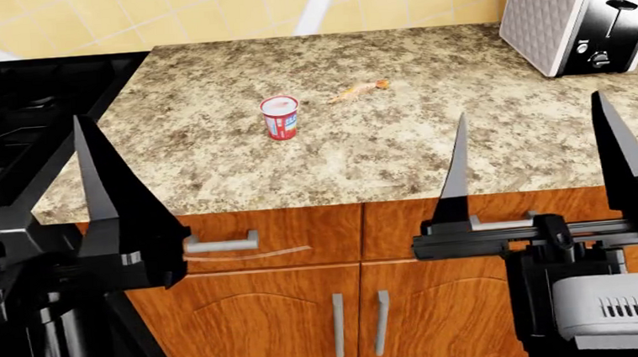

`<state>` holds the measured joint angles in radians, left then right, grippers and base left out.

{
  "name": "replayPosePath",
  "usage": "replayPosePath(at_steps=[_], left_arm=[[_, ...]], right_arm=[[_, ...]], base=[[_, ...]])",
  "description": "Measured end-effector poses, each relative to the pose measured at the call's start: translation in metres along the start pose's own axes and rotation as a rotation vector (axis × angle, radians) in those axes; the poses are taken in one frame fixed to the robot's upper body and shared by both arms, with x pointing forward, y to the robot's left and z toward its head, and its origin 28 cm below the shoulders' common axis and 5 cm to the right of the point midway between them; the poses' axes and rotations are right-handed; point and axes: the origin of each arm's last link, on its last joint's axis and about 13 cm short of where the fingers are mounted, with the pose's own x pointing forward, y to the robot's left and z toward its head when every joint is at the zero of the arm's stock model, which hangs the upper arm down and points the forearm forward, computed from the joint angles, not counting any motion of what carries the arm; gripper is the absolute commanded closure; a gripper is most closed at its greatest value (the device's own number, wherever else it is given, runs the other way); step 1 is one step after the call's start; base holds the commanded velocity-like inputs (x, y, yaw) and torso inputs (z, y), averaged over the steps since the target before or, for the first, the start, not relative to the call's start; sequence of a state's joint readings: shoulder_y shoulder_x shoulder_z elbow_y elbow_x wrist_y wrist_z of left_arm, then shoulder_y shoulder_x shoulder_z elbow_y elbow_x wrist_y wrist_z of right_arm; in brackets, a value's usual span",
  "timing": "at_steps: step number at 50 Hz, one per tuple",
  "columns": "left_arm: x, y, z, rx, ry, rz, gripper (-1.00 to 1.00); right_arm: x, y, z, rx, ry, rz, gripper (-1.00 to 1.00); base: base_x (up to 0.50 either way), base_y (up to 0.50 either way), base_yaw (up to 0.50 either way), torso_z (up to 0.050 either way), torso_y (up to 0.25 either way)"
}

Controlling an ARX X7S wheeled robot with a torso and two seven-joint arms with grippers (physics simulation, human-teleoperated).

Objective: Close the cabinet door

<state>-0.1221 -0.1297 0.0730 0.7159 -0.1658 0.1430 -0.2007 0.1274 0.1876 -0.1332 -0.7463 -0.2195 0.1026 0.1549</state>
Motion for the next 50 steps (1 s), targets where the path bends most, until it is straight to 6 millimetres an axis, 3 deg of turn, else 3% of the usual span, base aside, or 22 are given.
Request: replayPosePath(at_steps=[17, 36, 50], left_arm=[[0.007, 0.003, 0.015, -0.012, -0.087, 0.035, -1.00], [0.009, 0.004, 0.018, -0.024, -0.103, 0.045, -1.00], [0.011, 0.006, 0.028, -0.054, -0.131, 0.065, -1.00]], right_arm=[[0.003, 0.000, 0.007, -0.022, -0.058, 0.000, -1.00], [0.002, 0.001, 0.007, -0.026, -0.056, 0.024, -1.00], [0.003, -0.001, 0.019, -0.051, -0.096, 0.028, -1.00]], base=[[0.02, 0.00, 0.00, 0.000, 0.000], [0.48, 0.00, 0.00, 0.000, 0.000], [0.50, 0.00, 0.00, 0.000, 0.000]])
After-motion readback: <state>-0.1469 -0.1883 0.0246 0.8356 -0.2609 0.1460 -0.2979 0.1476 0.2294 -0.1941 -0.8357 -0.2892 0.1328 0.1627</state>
